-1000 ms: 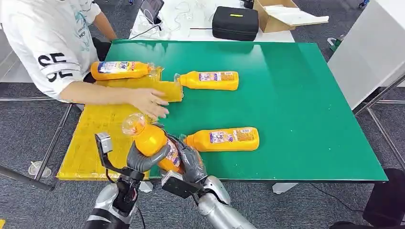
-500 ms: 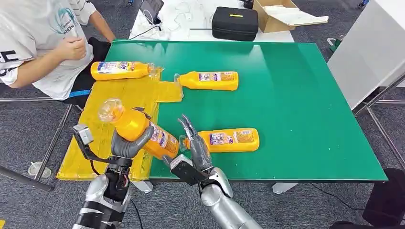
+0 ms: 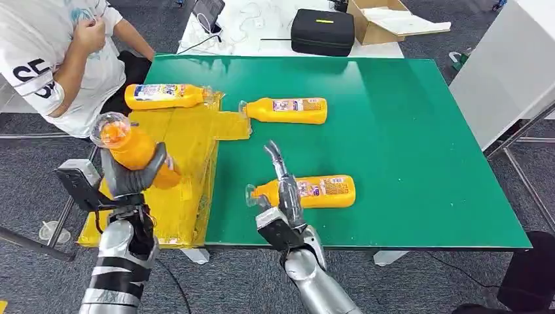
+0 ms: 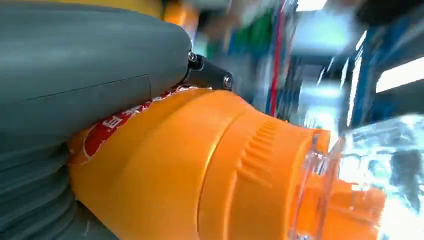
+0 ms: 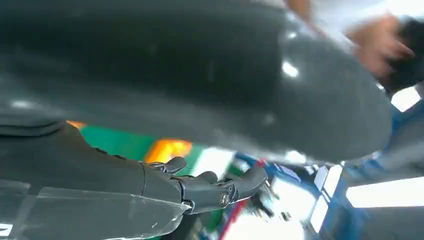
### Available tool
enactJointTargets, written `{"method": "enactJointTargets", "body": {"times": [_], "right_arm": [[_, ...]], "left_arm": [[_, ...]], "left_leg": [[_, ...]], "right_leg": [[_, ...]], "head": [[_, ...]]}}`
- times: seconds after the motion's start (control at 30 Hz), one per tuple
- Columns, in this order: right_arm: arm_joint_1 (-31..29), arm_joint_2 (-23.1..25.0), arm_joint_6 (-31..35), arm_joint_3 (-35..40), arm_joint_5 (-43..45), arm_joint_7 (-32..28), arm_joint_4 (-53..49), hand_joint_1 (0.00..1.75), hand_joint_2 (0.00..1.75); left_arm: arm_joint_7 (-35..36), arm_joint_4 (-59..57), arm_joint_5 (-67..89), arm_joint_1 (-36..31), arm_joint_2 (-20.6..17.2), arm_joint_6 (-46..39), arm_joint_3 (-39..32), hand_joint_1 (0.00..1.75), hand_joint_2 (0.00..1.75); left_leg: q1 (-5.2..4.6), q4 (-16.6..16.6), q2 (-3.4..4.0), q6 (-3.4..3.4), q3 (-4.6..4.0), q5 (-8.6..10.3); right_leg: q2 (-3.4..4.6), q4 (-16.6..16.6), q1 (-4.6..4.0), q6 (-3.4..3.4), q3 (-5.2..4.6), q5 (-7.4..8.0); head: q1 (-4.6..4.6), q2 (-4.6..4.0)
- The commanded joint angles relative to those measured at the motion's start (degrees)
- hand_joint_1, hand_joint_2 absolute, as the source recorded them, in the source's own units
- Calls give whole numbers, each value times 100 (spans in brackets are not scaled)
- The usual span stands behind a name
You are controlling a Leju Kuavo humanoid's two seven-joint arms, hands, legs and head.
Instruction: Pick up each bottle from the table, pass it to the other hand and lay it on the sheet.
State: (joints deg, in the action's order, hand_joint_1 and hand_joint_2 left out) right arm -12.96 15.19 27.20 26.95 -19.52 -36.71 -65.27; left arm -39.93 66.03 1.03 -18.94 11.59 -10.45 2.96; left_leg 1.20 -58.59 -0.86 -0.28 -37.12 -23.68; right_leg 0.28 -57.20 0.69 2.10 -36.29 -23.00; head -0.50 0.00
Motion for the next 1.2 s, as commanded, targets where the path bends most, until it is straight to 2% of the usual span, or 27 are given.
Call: {"method": "enactJointTargets", "body": {"times": [0.03, 0.1, 0.23, 0.27, 0.4, 0.5, 0.63, 0.77, 0.8, 0.9, 0.93, 1.0, 1.07, 1.1, 1.2], "right_arm": [[403, -313, 577, 153, 724, -329, -1904, 0, 0], [413, -443, 847, 254, 974, -329, -2288, 0, 0], [410, -416, 558, -47, 1228, -329, -2084, 0, 0], [388, -384, 437, -129, 1274, -329, -1948, 0, 175], [275, -302, 94, -178, 1338, -329, -1644, 0, 175], [275, -302, 94, -178, 1338, -329, -1644, 0, 175], [250, -266, -30, -168, 1352, -323, -1566, 0, 175], [188, -252, -237, -167, 1353, -253, -1344, 0, 175], [182, -239, -257, -187, 1345, -252, -1302, 0, 175], [181, -238, -262, -191, 1345, -253, -1288, 0, 175], [181, -238, -262, -191, 1345, -253, -1288, 0, 175], [181, -238, -262, -191, 1345, -253, -1288, 0, 175], [182, -225, -368, -206, 1374, -203, -1239, 0, 175], [184, -217, -404, -222, 1382, -194, -1210, 0, 175], [174, -152, -554, -258, 1373, -209, -1005, 0, 175]], "left_arm": [[-7, -1151, 1746, -730, -661, -1882, 282, 175, 175], [-7, -1747, 2189, -928, -750, -2190, 416, 175, 175], [23, -3059, 3220, -1272, -957, -2354, 647, 175, 175], [-6, -3338, 3379, -1326, -980, -2262, 646, 175, 175], [173, -3932, 4248, -1410, -1109, -2085, 956, 175, 175], [173, -3932, 4248, -1410, -1109, -2085, 956, 175, 175], [356, -4173, 4652, -1489, -1178, -1446, 1228, 175, 175], [514, -4385, 4978, -1501, -1261, -930, 1425, 175, 175], [541, -4379, 5059, -1480, -1278, -949, 1451, 175, 175], [539, -4377, 5063, -1467, -1281, -959, 1452, 175, 175], [539, -4377, 5063, -1467, -1281, -959, 1452, 175, 175], [539, -4377, 5063, -1467, -1281, -959, 1452, 175, 175], [588, -4406, 5082, -1473, -1283, -702, 1453, 175, 175], [616, -4411, 5153, -1468, -1295, -654, 1503, 175, 175], [649, -4476, 5262, -1439, -1317, -233, 1556, 175, 175]], "left_leg": [[-3, 2, 8, 10, 45, -17], [-4, 4, -7, 8, 34, -9], [-3, 7, -11, 5, 23, 0], [-4, 12, -9, 8, 47, -4], [-5, 15, 10, 7, 50, -5], [-2, 8, 13, 5, 37, -7], [-3, 5, 14, 4, 26, -5], [-1, 7, 23, 9, 64, -16], [0, 2, 18, 5, 31, -8], [-1, 3, 27, 9, 46, -13], [-2, 4, 18, 4, 20, -4], [-1, 4, 18, 4, 26, -5], [0, 7, 29, 7, 53, -13], [-1, 3, 15, 3, 20, -4], [-2, 8, 24, 5, 46, -9]], "right_leg": [[-4, 2, -2, -9, 44, -16], [-17, 1, 0, -8, 38, -14], [-17, 7, 3, -5, 28, -5], [-18, 12, 1, -8, 52, -8], [1, 13, 2, -11, 47, -3], [6, 8, 0, -9, 31, -3], [5, 4, 1, -5, 20, -3], [8, 9, -4, -11, 59, -11], [8, 5, -3, -6, 29, -3], [13, 6, -3, -9, 43, -6], [10, 5, 1, -5, 19, -1], [9, 5, 0, -7, 25, -2], [16, 8, -3, -13, 49, -6], [9, 4, 0, -6, 18, -1], [15, 8, -1, -9, 40, -4]], "head": [[0, 0], [2, 0], [0, 0], [0, 2], [2, 0], [2, 0], [0, 0], [0, 0], [2, 0], [2, 0], [0, 0], [2, 2], [2, 0], [0, 0], [0, 0]]}}
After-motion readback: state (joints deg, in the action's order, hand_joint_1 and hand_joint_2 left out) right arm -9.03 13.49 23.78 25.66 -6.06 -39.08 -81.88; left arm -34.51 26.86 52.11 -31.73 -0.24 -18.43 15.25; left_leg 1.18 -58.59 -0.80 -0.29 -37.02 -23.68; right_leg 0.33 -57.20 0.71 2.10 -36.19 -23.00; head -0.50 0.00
